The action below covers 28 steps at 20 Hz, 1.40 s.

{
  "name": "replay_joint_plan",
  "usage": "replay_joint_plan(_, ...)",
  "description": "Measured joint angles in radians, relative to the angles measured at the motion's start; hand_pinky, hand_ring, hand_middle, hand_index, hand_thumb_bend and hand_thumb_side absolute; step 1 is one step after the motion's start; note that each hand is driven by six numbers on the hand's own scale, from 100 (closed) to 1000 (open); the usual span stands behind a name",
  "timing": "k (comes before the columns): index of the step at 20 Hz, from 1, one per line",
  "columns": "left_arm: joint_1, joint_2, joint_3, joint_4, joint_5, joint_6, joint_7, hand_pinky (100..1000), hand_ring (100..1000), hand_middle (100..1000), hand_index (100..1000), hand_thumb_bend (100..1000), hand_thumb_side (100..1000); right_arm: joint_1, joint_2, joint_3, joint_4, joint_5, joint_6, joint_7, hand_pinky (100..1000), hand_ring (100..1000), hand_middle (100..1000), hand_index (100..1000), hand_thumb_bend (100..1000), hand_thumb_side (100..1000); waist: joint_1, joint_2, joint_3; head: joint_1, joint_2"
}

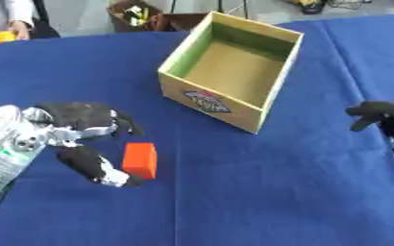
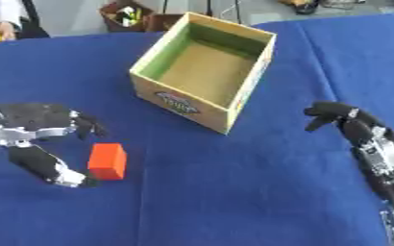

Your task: Pick up objects on the table and place them in the box.

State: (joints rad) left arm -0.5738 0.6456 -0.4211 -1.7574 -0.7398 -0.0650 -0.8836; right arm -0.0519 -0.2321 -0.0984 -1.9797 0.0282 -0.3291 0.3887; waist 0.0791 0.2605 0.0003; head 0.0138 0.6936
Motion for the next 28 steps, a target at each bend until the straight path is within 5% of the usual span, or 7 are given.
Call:
replay_joint_plan(16,-0.006,-0.058,-0.017,0.143,-0.161,-0.056,0.072,560,728,774,923,590,856,-0.001,0.009,0.001,0.000,0.004,0.009,0.009,954,829,566,849,100,1000,0.000,0.007,-0.009,0.002,-0.001)
replay_joint_plan(28,-0.008,-0.073,-0.013,0.152,-0.183,-0.059,0.154,464,620,666,848,549,852,-0.002,0.017,0.003,0.000,0.013,0.014,0.014,956,831,565,849,100,1000,-0.001,0.013,-0.008,0.001,-0.001)
